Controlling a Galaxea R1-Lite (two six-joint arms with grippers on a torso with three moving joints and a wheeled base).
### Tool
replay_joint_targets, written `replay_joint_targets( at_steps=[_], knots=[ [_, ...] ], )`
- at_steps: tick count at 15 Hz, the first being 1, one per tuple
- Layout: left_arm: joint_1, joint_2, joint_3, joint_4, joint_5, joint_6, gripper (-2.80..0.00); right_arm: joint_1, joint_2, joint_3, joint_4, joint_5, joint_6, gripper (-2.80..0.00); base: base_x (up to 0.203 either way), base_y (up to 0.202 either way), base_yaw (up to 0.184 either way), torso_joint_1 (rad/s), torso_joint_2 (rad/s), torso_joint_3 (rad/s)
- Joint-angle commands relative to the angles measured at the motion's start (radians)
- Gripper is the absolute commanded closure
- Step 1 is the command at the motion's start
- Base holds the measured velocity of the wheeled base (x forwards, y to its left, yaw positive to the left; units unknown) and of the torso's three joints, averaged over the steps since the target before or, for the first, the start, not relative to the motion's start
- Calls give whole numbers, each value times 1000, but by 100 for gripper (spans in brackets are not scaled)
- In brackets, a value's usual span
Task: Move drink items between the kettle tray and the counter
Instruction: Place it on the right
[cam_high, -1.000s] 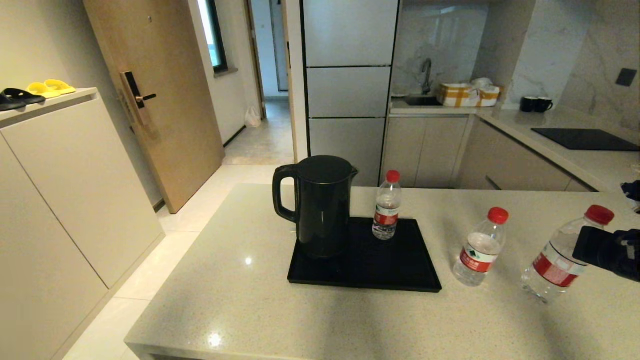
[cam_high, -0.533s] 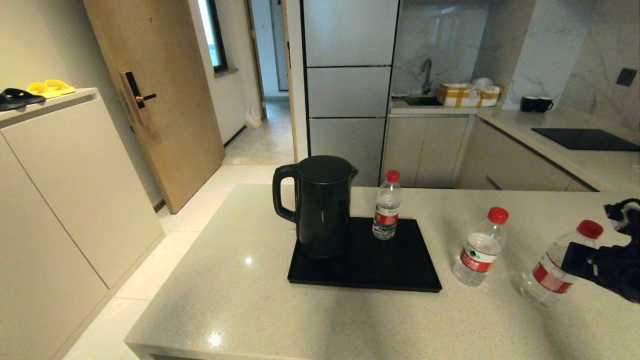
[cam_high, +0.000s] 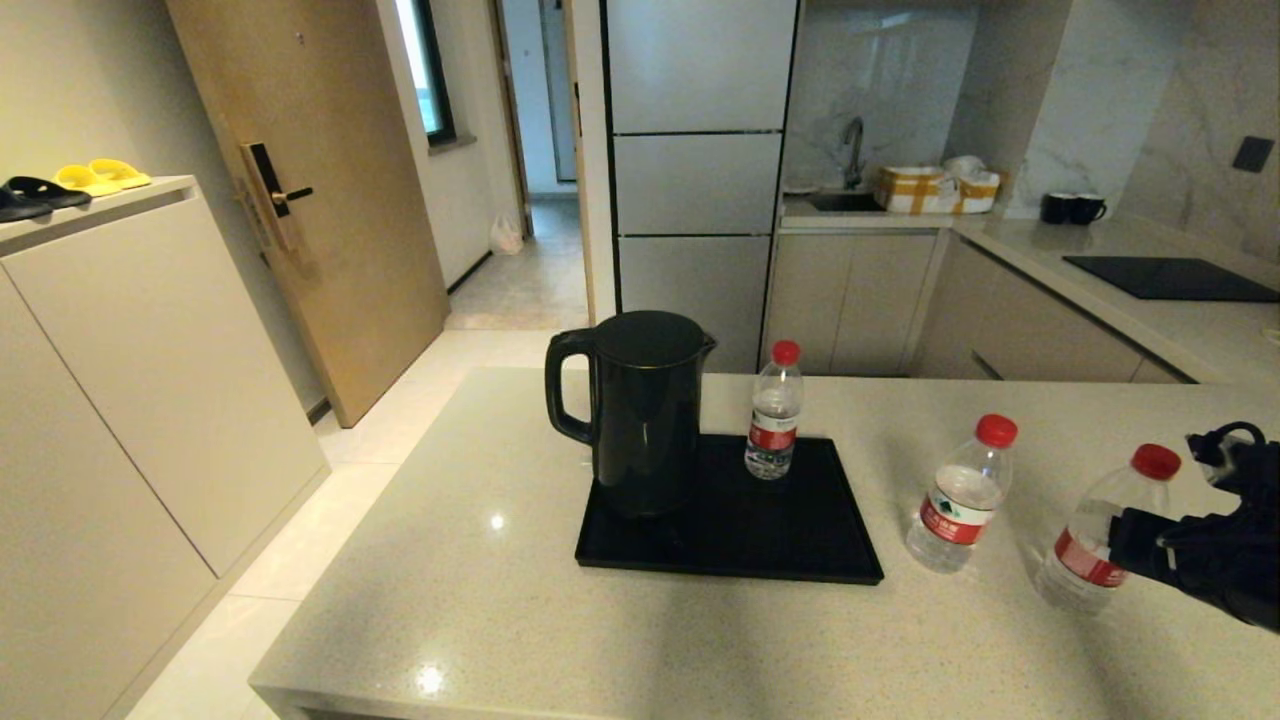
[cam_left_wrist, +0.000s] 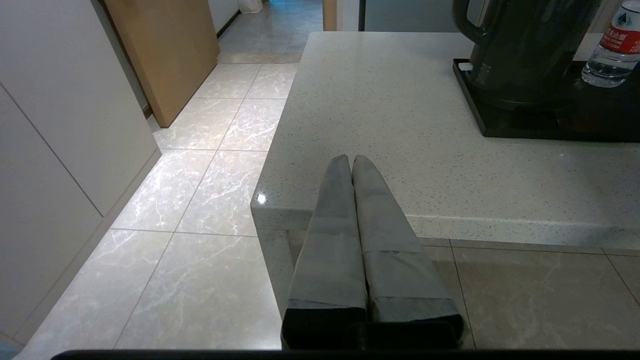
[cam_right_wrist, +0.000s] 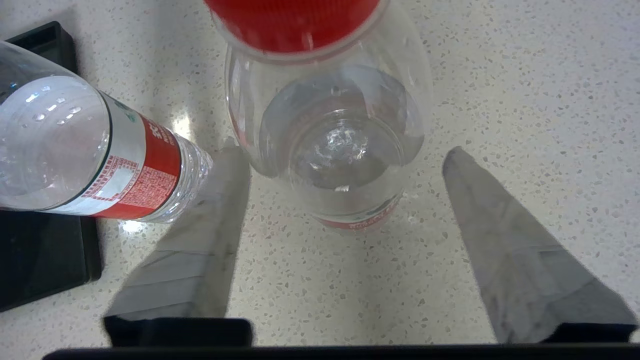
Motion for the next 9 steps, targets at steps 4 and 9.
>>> replay_joint_targets(
  at_steps=[4,9],
  knots=[
    [0,0,0,0,1,0,0,0,-59,0,14,9,-9,-280,0,0,0,0,0,0],
    [0,-2,0,0,1,0,0,4,-277,-39,243,71,-25,-280,0,0,0,0,0,0]
  ],
)
